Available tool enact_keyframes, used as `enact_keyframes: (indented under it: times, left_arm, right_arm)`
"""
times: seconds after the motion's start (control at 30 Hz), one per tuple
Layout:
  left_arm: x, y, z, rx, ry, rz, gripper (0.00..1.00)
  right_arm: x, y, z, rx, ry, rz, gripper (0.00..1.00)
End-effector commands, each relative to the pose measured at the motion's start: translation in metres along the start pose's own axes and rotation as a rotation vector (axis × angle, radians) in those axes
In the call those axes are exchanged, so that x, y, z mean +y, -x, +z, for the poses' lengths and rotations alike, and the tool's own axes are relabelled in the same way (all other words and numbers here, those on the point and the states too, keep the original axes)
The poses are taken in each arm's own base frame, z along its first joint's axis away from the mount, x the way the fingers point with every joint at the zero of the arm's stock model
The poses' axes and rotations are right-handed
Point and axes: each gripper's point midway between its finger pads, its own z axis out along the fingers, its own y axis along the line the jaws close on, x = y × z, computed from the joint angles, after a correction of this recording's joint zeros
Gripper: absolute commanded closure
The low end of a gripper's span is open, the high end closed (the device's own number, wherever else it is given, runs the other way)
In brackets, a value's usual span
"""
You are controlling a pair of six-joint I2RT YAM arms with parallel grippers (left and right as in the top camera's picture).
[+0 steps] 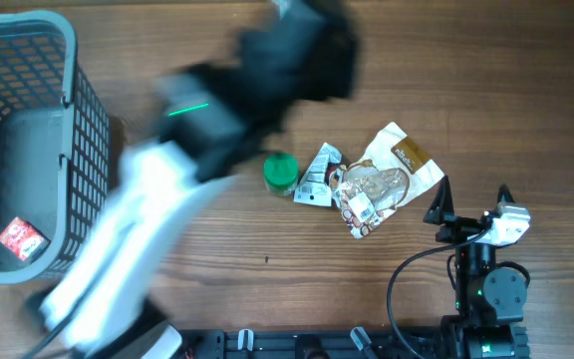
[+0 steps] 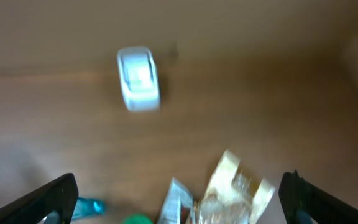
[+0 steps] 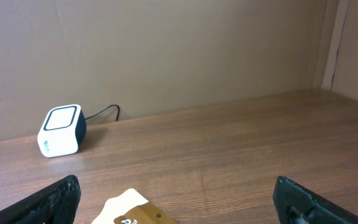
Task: Scan the item barcode
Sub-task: 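Release the white packet on the table and swing left gripper back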
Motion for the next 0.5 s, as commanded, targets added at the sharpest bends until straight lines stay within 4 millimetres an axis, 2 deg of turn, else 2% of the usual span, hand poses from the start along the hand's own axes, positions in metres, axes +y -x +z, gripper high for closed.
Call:
enact_keyframes:
  times: [0.0, 0.03, 0.07, 0.17, 0.3, 0.47]
  left_arm:
    - [0.091, 0.026, -0.058, -0.081, 0.139, -0.137, 0.00]
    - [0.131, 0.020, -0.069, -0.069, 0.245, -0.226, 0.00]
    - [0.155, 0.014, -0.076, -0.056, 0.311, -0.281, 0.00]
    - [0.252, -0.026, -0.109, 0.020, 0.617, -0.567, 0.00]
    - [0.309, -0.050, -0.119, 0.048, 0.756, -0.760, 0.00]
    - [0.357, -0.072, -0.110, 0.073, 0.876, -0.844, 0.00]
  right_arm:
    - [0.002, 0.001, 0.000, -0.006, 0.014, -0.016, 0.00]
    - [0.002, 0.001, 0.000, -0.006, 0.014, -0.016, 0.00]
    - [0.002, 0.001, 0.000, -0.006, 0.014, -0.016, 0.00]
    - [0.002, 0.001, 0.000, -0.006, 0.014, -0.016, 0.00]
    - [0.002, 0.001, 0.000, -0.006, 0.014, -0.016, 0.00]
    - [0.002, 0.001, 0.000, -0.006, 0.014, -0.016, 0.00]
